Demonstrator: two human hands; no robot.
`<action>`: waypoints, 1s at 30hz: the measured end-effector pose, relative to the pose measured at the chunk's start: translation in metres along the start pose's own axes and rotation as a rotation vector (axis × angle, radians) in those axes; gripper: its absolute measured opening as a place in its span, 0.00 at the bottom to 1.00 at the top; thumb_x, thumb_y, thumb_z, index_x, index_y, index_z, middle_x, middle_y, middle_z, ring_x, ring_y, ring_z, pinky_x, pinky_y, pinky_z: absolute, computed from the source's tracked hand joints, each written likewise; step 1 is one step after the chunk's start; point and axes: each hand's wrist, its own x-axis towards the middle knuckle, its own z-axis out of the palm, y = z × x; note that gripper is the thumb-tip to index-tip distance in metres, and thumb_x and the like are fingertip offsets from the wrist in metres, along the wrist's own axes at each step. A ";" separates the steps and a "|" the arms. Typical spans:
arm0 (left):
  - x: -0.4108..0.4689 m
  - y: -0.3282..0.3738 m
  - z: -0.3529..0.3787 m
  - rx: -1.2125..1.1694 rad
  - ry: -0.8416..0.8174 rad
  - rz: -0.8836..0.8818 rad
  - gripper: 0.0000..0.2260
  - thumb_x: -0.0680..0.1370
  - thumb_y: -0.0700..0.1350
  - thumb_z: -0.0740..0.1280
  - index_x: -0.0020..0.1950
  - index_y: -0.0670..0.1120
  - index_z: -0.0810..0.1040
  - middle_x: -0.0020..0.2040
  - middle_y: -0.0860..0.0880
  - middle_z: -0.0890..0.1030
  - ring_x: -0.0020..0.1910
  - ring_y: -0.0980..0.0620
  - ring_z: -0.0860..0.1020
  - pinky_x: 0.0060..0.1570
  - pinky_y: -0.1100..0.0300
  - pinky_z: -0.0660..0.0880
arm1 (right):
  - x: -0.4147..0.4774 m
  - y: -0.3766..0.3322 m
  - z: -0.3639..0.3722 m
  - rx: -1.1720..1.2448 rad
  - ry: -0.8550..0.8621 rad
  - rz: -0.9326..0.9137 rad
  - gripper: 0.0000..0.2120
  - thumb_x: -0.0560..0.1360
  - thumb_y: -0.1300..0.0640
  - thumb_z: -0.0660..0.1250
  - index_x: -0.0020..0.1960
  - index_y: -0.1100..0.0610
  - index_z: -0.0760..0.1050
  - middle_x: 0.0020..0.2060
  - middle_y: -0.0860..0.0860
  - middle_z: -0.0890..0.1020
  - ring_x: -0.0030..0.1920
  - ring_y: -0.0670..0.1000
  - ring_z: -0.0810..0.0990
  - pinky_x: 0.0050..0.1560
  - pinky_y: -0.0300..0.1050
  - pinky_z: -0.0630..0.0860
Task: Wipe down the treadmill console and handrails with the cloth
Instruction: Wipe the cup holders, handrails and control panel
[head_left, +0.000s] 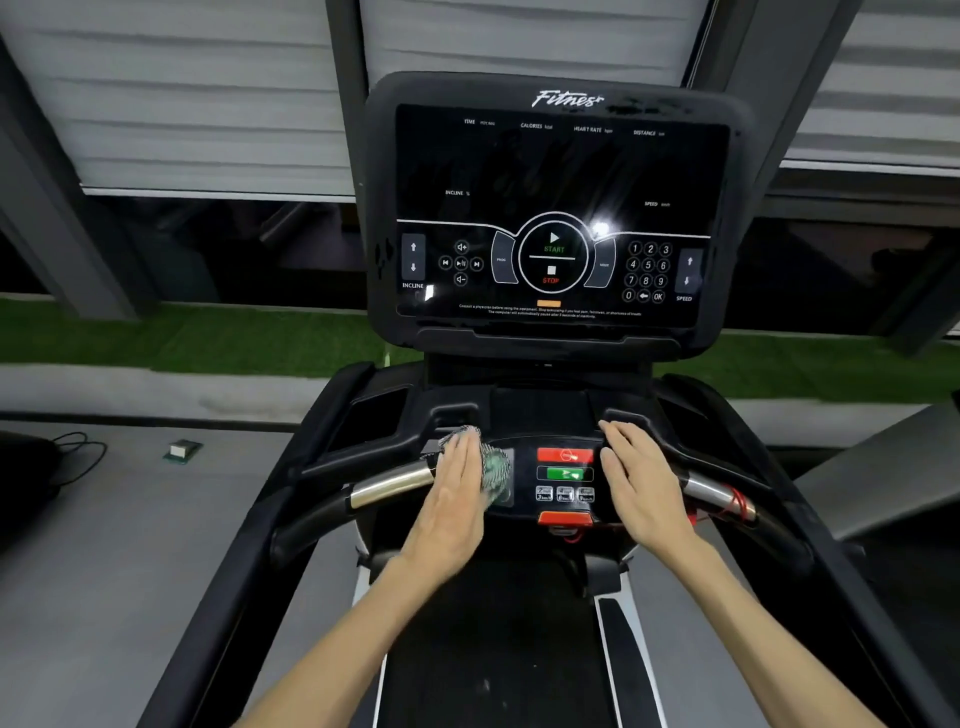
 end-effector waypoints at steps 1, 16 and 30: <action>0.011 0.008 -0.004 -0.017 -0.020 -0.043 0.29 0.82 0.37 0.59 0.79 0.39 0.47 0.79 0.44 0.53 0.78 0.48 0.51 0.75 0.63 0.45 | 0.000 0.001 0.000 -0.002 0.002 -0.006 0.20 0.83 0.53 0.54 0.73 0.56 0.66 0.71 0.53 0.68 0.73 0.51 0.63 0.73 0.49 0.60; -0.014 0.046 0.047 0.531 0.015 0.071 0.37 0.72 0.31 0.61 0.77 0.34 0.47 0.78 0.34 0.48 0.77 0.35 0.53 0.75 0.42 0.52 | -0.004 0.003 -0.016 0.042 -0.153 -0.022 0.26 0.83 0.48 0.50 0.78 0.55 0.52 0.78 0.49 0.50 0.77 0.46 0.42 0.76 0.45 0.45; 0.010 0.075 0.043 0.499 -0.092 0.119 0.42 0.72 0.42 0.71 0.79 0.40 0.50 0.80 0.42 0.51 0.77 0.42 0.54 0.74 0.49 0.52 | -0.023 0.023 -0.025 0.165 -0.168 -0.044 0.25 0.84 0.49 0.49 0.78 0.54 0.51 0.77 0.46 0.52 0.76 0.41 0.47 0.73 0.35 0.42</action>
